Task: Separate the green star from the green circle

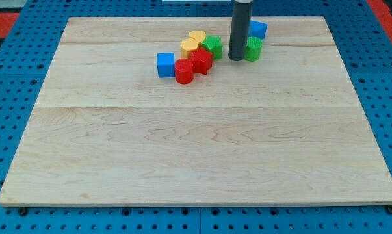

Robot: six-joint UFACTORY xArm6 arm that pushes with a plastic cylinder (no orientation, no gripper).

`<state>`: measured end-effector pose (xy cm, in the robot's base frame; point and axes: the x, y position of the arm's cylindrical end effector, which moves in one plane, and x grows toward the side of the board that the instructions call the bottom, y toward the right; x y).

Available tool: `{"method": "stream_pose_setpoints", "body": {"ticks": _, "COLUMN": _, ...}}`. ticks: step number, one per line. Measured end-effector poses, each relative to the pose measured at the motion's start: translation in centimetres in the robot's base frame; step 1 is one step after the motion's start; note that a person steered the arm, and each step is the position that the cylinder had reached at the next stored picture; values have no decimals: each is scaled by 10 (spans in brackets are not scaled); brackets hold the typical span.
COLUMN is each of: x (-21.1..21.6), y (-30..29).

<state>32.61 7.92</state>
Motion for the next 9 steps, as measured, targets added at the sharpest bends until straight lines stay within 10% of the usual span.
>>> {"method": "stream_pose_setpoints", "body": {"ticks": 9, "x": -9, "y": -53}}
